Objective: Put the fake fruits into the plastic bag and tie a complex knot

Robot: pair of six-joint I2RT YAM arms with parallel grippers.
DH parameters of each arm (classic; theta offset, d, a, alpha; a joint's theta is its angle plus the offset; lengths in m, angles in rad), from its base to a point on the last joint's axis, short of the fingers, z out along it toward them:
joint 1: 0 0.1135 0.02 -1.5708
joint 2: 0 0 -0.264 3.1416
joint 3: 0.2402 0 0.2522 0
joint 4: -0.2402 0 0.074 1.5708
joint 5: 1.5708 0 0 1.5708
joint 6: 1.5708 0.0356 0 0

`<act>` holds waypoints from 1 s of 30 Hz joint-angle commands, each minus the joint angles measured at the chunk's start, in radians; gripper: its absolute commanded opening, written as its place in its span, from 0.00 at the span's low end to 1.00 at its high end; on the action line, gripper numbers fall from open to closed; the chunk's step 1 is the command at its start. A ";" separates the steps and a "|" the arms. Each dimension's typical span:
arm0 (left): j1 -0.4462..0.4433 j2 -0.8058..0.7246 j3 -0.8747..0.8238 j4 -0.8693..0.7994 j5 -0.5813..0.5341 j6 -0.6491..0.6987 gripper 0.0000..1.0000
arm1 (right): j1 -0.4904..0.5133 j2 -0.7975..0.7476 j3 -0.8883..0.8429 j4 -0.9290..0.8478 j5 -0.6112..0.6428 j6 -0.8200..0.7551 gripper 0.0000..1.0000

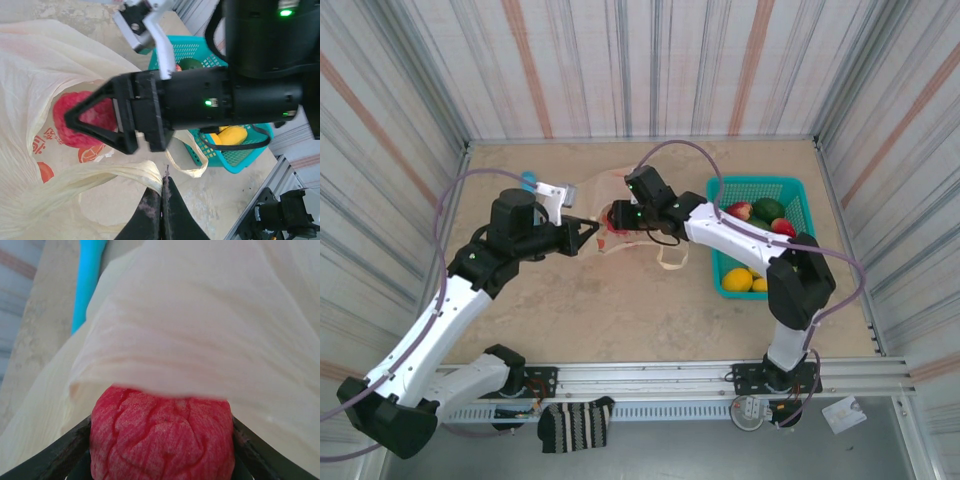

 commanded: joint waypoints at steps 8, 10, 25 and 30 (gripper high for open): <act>0.034 0.055 0.098 -0.002 0.020 0.010 0.00 | 0.035 0.195 0.169 0.094 0.210 0.145 0.78; 0.039 0.061 0.107 -0.005 0.024 0.009 0.00 | 0.037 0.204 0.192 0.079 0.206 0.139 0.81; 0.041 0.001 0.019 0.010 0.040 0.008 0.00 | 0.041 -0.080 -0.093 0.222 0.060 0.007 0.58; 0.042 -0.017 0.002 0.015 0.042 0.007 0.00 | 0.043 -0.199 -0.186 0.193 -0.005 -0.031 0.53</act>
